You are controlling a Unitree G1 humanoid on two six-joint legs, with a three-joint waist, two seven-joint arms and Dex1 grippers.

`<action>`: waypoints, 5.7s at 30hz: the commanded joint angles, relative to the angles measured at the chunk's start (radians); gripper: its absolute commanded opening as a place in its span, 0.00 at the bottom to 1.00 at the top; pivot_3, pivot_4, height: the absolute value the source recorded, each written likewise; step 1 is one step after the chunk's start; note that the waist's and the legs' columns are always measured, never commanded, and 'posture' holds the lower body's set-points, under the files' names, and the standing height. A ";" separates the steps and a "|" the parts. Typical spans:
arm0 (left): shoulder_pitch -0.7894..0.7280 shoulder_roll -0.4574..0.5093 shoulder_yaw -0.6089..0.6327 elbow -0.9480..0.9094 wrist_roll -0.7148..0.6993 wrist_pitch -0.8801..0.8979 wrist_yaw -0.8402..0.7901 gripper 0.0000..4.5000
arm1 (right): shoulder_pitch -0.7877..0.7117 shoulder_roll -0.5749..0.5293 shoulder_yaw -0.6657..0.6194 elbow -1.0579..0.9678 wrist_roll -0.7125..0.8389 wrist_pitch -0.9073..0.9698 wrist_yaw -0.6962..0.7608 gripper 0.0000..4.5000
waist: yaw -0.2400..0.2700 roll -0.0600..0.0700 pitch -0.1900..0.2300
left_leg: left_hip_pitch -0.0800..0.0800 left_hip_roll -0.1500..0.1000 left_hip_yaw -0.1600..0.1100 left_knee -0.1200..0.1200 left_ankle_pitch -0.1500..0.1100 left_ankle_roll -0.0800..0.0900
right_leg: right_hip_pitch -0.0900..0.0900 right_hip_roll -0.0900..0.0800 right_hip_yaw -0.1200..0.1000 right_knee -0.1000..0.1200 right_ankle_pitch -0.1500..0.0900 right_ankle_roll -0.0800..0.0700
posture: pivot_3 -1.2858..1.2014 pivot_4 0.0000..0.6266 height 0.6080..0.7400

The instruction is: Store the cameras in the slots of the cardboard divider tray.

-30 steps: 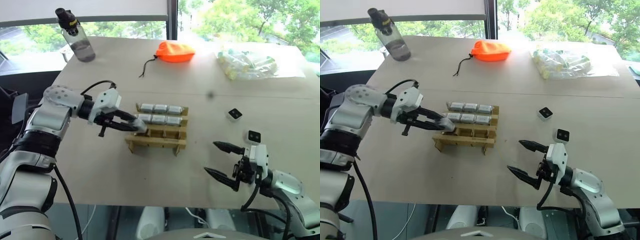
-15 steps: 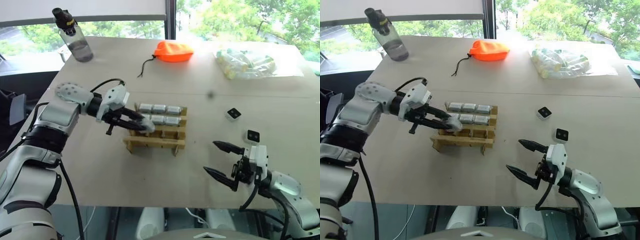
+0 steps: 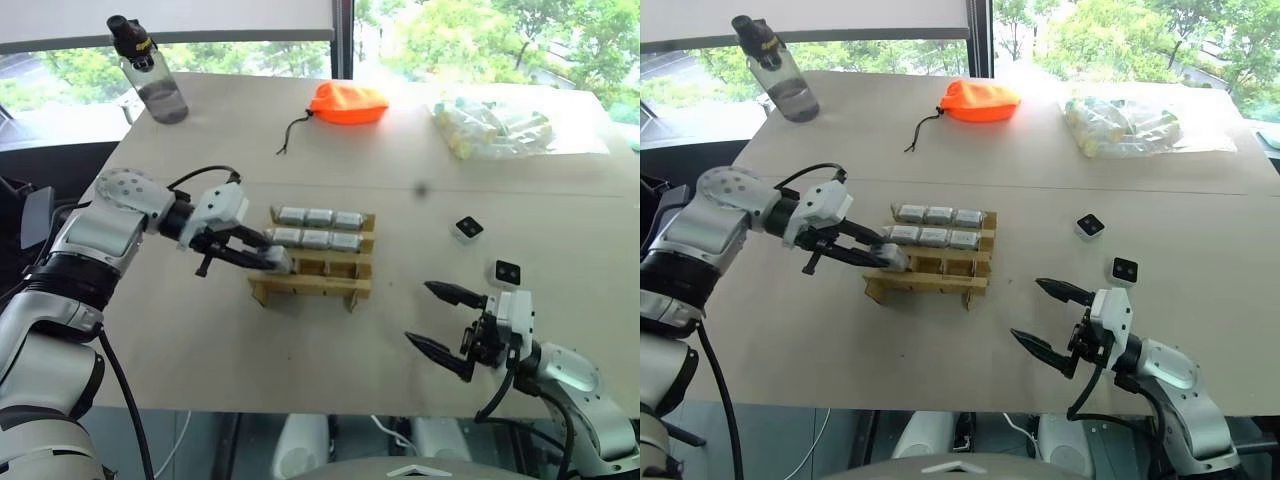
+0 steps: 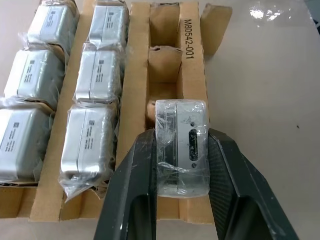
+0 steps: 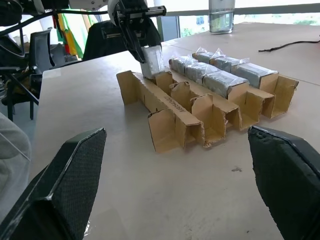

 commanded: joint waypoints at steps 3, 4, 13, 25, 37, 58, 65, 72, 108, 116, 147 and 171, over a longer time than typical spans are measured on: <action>-0.011 -0.022 -0.025 0.013 0.029 -0.029 -0.005 0.17 | 0.014 0.005 -0.013 -0.024 0.003 -0.030 0.006 1.00 | 0.000 0.000 0.000 | 0.000 0.000 0.000 0.000 0.000 0.000 | 0.000 0.000 0.000 0.000 0.000 0.000 | 0.52 0.24 0.89; -0.015 -0.030 -0.026 0.017 0.031 -0.030 -0.005 0.17 | 0.013 0.005 -0.014 -0.022 0.004 -0.031 0.008 1.00 | 0.000 0.000 0.000 | 0.000 0.000 0.000 0.000 0.000 0.000 | 0.000 0.000 0.000 0.000 0.000 0.000 | 0.52 0.24 0.89; -0.015 -0.080 0.007 0.073 0.127 -0.040 -0.005 0.17 | 0.006 0.012 -0.011 -0.005 0.005 -0.123 0.074 1.00 | 0.000 0.000 0.000 | 0.000 0.000 0.000 0.000 0.000 0.000 | 0.000 0.000 0.000 0.000 0.000 0.000 | 0.52 0.24 0.89; -0.028 -0.064 -0.004 0.013 0.097 0.121 -0.005 0.41 | -0.013 0.011 -0.003 0.072 -0.047 -0.230 0.110 1.00 | 0.000 0.000 0.000 | 0.000 0.000 0.000 0.000 0.000 0.000 | 0.000 0.000 0.000 0.000 0.000 0.000 | 0.52 0.24 0.89; 0.034 0.003 0.144 -0.206 -0.107 0.319 -0.005 0.99 | -0.008 0.054 -0.104 0.086 -0.069 -0.293 -0.011 1.00 | -0.001 0.000 0.000 | 0.000 0.000 0.000 0.001 0.000 0.000 | 0.000 0.000 0.000 0.001 0.000 0.000 | 0.52 0.24 0.89; 0.672 -0.009 0.748 -1.014 -0.321 0.704 0.512 0.99 | -0.049 0.423 -0.252 0.007 -0.435 0.277 -0.962 1.00 | -0.007 0.002 -0.001 | 0.003 0.004 0.003 -0.001 0.000 -0.001 | -0.001 -0.001 0.009 0.003 0.000 0.000 | 0.52 0.24 0.89; 0.705 0.027 0.747 -1.046 -0.284 0.684 0.482 0.99 | -0.089 0.441 -0.261 0.030 -0.419 0.354 -1.001 1.00 | -0.010 0.002 -0.002 | 0.003 0.004 0.003 -0.002 0.000 -0.001 | -0.001 0.000 0.008 0.002 0.000 0.000 | 0.52 0.24 0.89; 0.682 0.026 0.744 -1.045 -0.289 0.690 0.483 1.00 | -0.069 0.439 -0.235 0.005 -0.433 0.345 -0.999 0.82 | -0.015 0.001 -0.002 | 0.003 0.004 0.003 -0.002 0.000 -0.001 | -0.001 0.000 0.008 0.002 0.000 0.000 | 0.52 0.24 0.89; -0.017 -0.238 0.271 -0.328 0.068 0.617 0.133 1.00 | -0.968 -0.066 0.373 0.591 -1.141 -0.849 -0.561 0.43 | -0.026 0.001 0.000 | -0.002 0.000 0.009 -0.001 0.000 -0.001 | -0.003 0.000 0.002 0.000 0.000 0.000 | 0.52 0.24 0.89; -0.046 -0.258 0.254 -0.306 0.107 0.611 0.092 1.00 | -0.998 -0.040 0.393 0.626 -1.184 -0.872 -0.569 0.43 | -0.029 0.001 0.000 | -0.002 0.000 0.010 0.000 0.000 -0.001 | -0.003 0.000 0.002 0.000 0.000 0.000 | 0.52 0.24 0.89; -0.088 -0.316 0.190 -0.308 0.206 0.586 0.035 0.20 | -0.985 -0.002 0.391 0.639 -1.228 -0.791 -0.602 1.00 | -0.029 0.002 -0.001 | 0.002 0.000 0.009 0.000 0.001 -0.001 | -0.001 0.000 0.004 0.000 0.000 0.000 | 0.52 0.24 0.89; -0.085 -0.309 0.207 -0.280 0.221 0.545 0.048 0.20 | -0.955 0.007 0.389 0.614 -1.135 -0.744 -0.537 1.00 | -0.030 0.002 -0.001 | 0.001 0.001 0.006 -0.001 0.000 -0.001 | -0.001 0.000 0.003 -0.001 0.000 0.000 | 0.52 0.24 0.89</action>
